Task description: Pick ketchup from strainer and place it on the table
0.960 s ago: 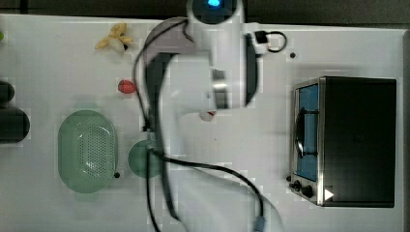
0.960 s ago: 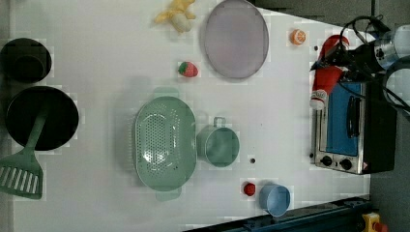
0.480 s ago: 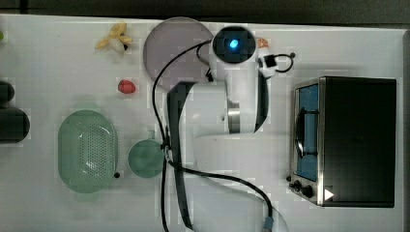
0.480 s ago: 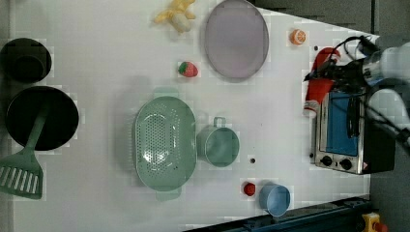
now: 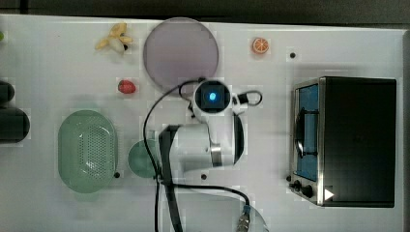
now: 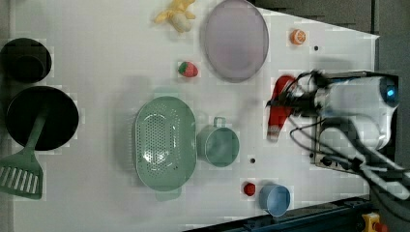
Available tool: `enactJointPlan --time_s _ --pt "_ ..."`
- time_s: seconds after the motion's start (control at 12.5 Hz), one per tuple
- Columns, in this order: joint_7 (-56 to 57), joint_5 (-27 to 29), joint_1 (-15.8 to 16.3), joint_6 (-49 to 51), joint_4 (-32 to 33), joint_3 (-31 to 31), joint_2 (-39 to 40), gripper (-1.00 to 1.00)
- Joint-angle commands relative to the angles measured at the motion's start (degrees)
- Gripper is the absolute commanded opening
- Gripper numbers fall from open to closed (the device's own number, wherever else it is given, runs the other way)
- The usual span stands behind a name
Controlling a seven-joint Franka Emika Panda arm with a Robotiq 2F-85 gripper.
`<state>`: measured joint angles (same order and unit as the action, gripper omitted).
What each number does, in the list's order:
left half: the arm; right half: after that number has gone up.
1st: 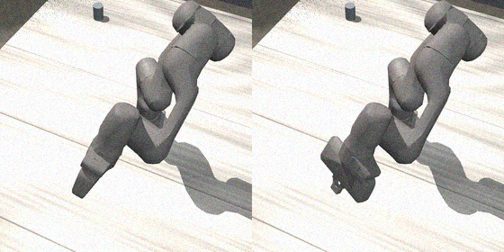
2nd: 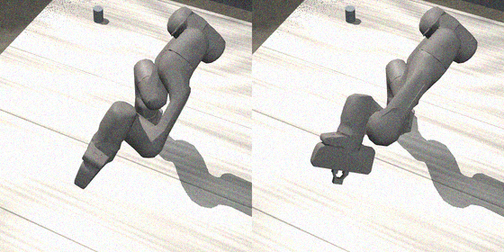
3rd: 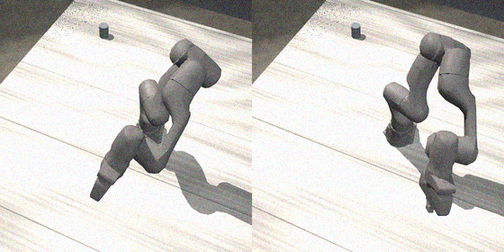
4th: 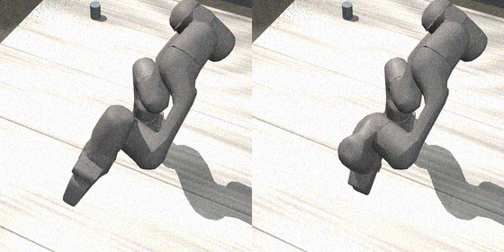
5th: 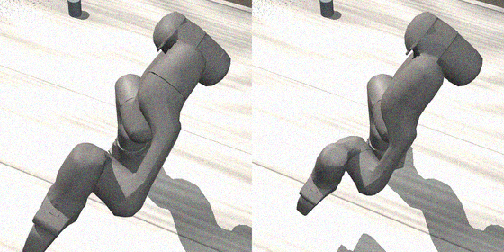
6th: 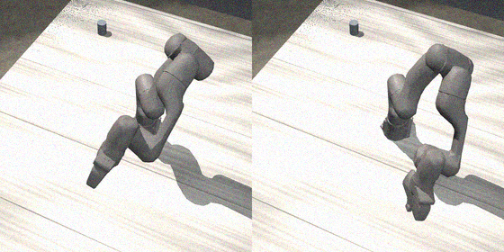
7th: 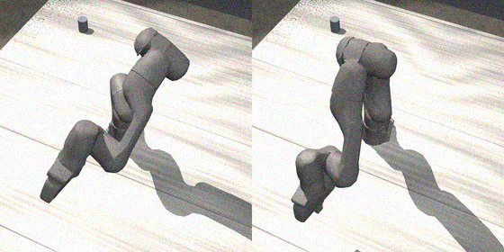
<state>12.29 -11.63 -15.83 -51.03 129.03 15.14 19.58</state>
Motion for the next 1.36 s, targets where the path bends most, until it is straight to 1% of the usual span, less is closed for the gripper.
enactJointPlan --time_s 0.08,0.16,0.24,0.4,0.48,0.56,0.72,0.88,1.12,1.28,1.36 --pt "1.9 0.0 -1.5 -2.2 1.3 -0.2 -0.9 0.21" --pt "1.9 0.0 -1.5 -2.8 1.4 -0.2 -0.1 0.21" --pt "1.9 0.0 -1.4 -3.5 1.4 -0.2 0.8 0.27" --pt "1.9 0.0 -1.4 -3.6 1.1 -0.1 1.7 0.68" --pt "1.9 0.0 -1.5 -3.8 0.6 0.1 1.0 0.90" --pt "1.9 0.0 -1.4 -3.9 -0.4 0.4 -0.4 1.00" --pt "1.9 0.0 -1.4 -3.2 -3.2 0.9 -3.9 1.00" --pt "1.6 0.1 -1.4 0.5 -6.7 0.9 -7.3 1.00" --pt "-0.5 0.4 -1.3 9.8 -14.4 1.0 -10.2 1.00" --pt "-3.0 0.7 -1.2 17.7 -20.3 1.1 -10.3 1.00" --pt "-4.0 1.9 -1.2 21.2 -23.0 1.1 -10.2 1.00"
